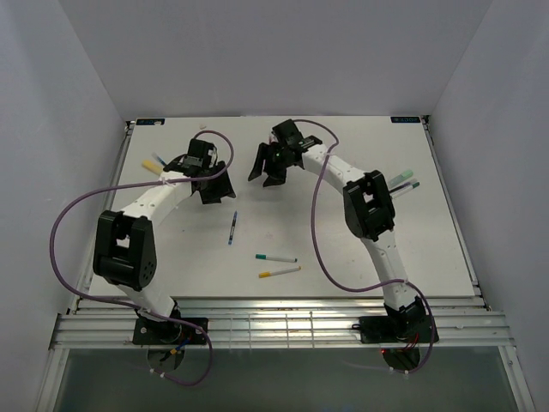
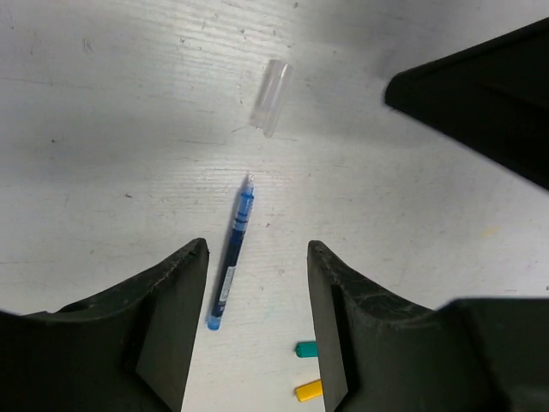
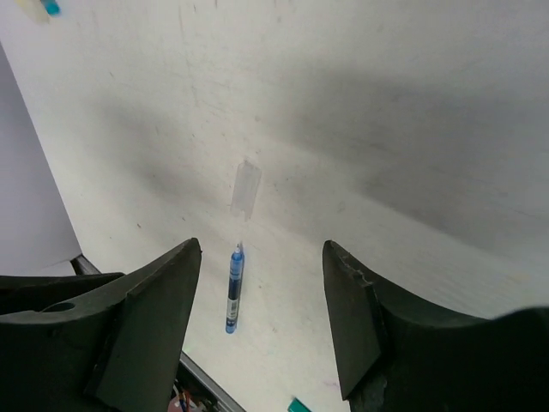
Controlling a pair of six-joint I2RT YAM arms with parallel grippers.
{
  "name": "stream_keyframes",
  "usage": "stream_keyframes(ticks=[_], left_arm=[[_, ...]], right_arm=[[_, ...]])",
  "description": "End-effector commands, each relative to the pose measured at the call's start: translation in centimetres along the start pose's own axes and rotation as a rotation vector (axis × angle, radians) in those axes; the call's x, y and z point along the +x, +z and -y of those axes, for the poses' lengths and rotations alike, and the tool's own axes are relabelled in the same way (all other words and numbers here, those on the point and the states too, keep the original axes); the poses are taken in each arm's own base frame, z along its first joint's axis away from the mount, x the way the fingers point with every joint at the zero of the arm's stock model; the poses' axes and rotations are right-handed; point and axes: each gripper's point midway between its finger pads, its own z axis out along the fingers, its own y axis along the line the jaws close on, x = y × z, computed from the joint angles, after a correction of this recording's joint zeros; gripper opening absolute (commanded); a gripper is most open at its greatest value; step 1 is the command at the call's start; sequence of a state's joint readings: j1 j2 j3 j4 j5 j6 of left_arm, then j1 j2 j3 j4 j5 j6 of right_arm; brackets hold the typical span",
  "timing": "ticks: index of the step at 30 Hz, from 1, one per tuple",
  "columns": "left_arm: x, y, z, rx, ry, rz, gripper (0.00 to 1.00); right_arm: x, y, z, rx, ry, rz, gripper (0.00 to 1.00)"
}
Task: Open the pen caps
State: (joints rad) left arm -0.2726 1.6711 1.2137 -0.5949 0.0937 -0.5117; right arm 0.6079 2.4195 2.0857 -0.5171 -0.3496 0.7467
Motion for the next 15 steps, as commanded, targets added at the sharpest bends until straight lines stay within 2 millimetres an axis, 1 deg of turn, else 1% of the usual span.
stream_keyframes(ticks=[1, 2, 3, 4, 5, 6, 7, 8, 9, 11, 12, 14, 15], left_arm=[[-1.9, -2.9, 2.0, 0.071, -0.037, 0.061, 0.60], [-1.8, -3.2, 2.4, 0.084, -0.047, 0.055, 0.59], [-1.6, -3.4, 2.8, 0.100, -0.067, 0.044, 0.58], [-1.3, -3.6, 3.3, 0.122, -0.068, 0.031, 0.57], [-1.0, -3.8, 3.9, 0.133, -0.058, 0.031, 0.57], [-0.6, -4.1, 4.1, 0.138, -0.050, 0.030, 0.57], [-0.4, -4.1, 4.2, 0.137, -0.038, 0.031, 0.57], [0.0, -4.2, 4.5, 0.144, -0.024, 0.027, 0.57], [0.5, -4.2, 4.5, 0.144, -0.016, 0.017, 0.57], [0.6, -4.7, 4.7, 0.149, 0.002, 0.034, 0.57], [0.9, -4.9, 4.9, 0.150, 0.011, 0.034, 0.57], [1.0, -5.8, 5.2, 0.164, 0.019, 0.051, 0.57], [1.1, -6.0, 5.3, 0.167, 0.021, 0.056, 0.57]], right_arm=[[-6.2, -7.1, 0.3, 0.018, -0.077, 0.170, 0.65], [-7.2, -7.5, 1.0, 0.051, -0.097, 0.203, 0.65], [-9.0, -8.6, 1.6, 0.066, -0.111, 0.243, 0.66], [-9.8, -9.0, 2.3, 0.082, -0.125, 0.259, 0.65], [-10.4, -8.6, 3.4, 0.105, -0.156, 0.260, 0.65], [-11.8, -9.3, 3.6, 0.111, -0.178, 0.293, 0.64], [-12.4, -9.5, 4.1, 0.130, -0.200, 0.305, 0.63], [-13.0, -9.2, 5.4, 0.182, -0.233, 0.319, 0.63], [-13.7, -9.3, 6.0, 0.205, -0.253, 0.337, 0.63], [-14.4, -8.6, 7.0, 0.239, -0.302, 0.360, 0.62], [-15.0, -8.5, 7.3, 0.249, -0.341, 0.376, 0.61], [-15.3, -7.8, 7.7, 0.254, -0.380, 0.384, 0.60], [-15.8, -7.6, 7.5, 0.251, -0.416, 0.406, 0.60]])
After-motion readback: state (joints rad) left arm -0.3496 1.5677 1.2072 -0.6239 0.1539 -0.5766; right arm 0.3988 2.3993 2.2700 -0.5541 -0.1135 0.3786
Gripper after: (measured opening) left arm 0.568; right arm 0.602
